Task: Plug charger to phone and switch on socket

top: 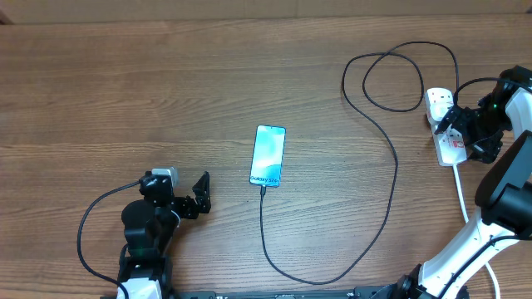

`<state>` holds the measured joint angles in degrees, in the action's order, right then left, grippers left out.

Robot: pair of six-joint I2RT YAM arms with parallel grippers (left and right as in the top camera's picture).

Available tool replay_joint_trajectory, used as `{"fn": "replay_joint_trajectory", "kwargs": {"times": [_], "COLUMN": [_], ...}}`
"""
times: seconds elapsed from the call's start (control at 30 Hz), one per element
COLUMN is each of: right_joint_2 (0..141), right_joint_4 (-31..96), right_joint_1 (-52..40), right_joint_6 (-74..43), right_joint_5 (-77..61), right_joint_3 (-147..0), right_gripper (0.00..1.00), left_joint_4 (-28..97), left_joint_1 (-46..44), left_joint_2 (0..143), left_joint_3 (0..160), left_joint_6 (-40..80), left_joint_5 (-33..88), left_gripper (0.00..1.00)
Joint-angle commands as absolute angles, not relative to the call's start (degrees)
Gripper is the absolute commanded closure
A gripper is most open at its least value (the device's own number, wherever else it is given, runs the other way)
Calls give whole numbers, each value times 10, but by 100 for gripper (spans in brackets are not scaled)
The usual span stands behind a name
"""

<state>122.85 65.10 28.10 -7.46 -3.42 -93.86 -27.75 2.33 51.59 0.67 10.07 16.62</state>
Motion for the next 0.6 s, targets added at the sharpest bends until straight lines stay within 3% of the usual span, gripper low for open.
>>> {"fn": "replay_joint_trajectory", "kwargs": {"times": [0.0, 0.3, 0.57], "right_joint_2": [1212, 1212, 1212], "right_joint_4": [648, 648, 648], "right_joint_1": [280, 280, 280], "right_joint_6": [-74, -74, -74], "right_joint_5": [-25, -25, -25], "right_joint_3": [-949, -949, -949], "right_gripper": [0, 0, 0], "left_joint_4": [-268, -214, -83], "left_joint_1": [19, 19, 19], "left_joint_2": [497, 468, 345], "left_joint_3": [3, 3, 3], "left_joint_6": [90, 90, 88], "left_joint_5": [159, 148, 143], "left_gripper": [0, 0, 0]}}
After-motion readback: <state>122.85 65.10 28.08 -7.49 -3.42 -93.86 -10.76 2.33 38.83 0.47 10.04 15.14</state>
